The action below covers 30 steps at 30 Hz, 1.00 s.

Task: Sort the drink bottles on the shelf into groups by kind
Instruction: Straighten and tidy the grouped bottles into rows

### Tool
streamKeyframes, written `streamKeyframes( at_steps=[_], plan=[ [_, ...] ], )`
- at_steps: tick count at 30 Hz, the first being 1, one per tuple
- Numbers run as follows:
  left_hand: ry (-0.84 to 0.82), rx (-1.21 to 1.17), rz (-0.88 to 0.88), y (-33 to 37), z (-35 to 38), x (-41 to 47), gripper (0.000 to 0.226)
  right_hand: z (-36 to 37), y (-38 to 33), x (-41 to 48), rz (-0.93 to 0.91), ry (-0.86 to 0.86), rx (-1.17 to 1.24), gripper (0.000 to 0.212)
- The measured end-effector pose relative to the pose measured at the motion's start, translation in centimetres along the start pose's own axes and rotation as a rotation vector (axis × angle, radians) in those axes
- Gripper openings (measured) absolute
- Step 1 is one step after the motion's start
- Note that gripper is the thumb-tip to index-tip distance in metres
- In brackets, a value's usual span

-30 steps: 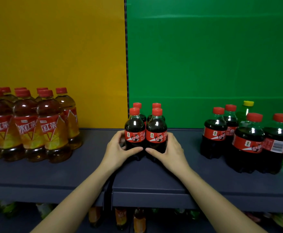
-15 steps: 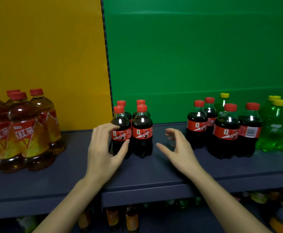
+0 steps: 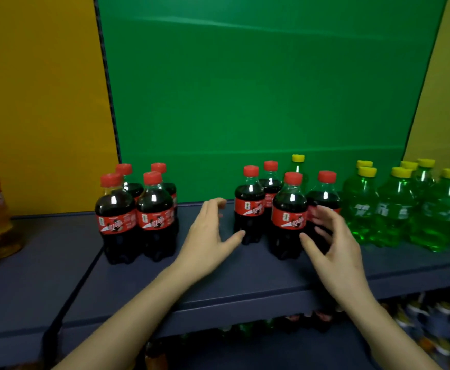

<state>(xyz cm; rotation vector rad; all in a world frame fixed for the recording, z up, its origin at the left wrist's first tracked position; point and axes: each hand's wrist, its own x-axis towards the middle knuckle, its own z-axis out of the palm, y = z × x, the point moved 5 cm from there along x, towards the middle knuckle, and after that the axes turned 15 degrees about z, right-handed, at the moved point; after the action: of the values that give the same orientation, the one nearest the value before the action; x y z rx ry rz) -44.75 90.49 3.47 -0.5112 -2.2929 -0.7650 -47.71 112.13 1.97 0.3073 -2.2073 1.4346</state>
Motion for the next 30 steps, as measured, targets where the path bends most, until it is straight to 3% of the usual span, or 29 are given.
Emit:
streamKeyframes(
  at_steps=[3,5,13,23,30],
  plan=[
    [-0.016,-0.138,-0.184,-1.5,2.8,2.2,0.085,1.0,0.5,0.0,-0.033,-0.097,-0.070,0.069],
    [0.002,-0.142,-0.240,-2.4,4.2,3.3,0.089,1.8,0.6,-0.1,-0.034,-0.133,-0.098,0.077],
    [0.124,-0.161,-0.314,-2.7,6.0,4.1,0.063,3.7,1.6,0.8,0.033,-0.194,-0.044,0.083],
    [0.243,-0.026,-0.360,-4.5,1.9,1.2,0.065,5.4,1.2,2.2,0.107,-0.319,-0.068,0.082],
    [0.323,0.107,-0.380,-6.5,0.3,0.8,0.069,8.6,-2.0,3.2,0.006,-0.390,0.028,0.082]
  ],
)
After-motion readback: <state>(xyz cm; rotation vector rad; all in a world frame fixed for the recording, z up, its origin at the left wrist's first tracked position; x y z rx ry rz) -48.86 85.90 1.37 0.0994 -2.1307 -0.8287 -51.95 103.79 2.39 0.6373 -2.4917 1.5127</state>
